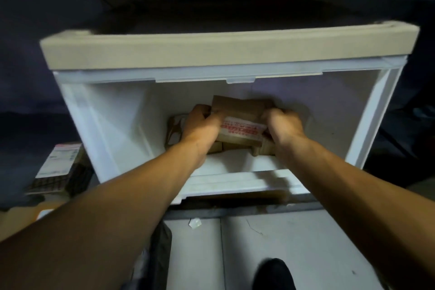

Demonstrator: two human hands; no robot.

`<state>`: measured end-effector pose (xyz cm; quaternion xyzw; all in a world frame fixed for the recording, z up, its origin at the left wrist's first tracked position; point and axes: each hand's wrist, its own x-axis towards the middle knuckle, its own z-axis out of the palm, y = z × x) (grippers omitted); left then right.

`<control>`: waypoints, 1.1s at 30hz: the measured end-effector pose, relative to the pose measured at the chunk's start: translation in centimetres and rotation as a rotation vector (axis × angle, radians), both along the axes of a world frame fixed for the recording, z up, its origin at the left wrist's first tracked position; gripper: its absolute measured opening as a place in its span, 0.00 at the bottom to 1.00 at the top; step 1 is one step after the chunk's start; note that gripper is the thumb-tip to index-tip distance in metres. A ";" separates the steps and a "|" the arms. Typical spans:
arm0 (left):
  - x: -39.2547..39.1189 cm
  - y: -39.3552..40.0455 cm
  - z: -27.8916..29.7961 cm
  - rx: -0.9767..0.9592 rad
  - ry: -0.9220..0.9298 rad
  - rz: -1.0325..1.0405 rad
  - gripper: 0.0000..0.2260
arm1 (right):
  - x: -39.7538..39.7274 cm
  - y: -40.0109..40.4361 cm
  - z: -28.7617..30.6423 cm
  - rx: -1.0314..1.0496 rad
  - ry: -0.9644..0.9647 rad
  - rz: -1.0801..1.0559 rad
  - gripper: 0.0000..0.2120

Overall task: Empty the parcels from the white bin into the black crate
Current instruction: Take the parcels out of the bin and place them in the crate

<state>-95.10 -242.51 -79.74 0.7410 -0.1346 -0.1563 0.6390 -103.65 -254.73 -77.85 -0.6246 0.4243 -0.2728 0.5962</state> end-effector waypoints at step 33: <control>-7.1 22.5 9.2 -0.183 0.199 0.007 0.06 | -9.7 16.6 7.8 0.240 0.153 0.707 0.22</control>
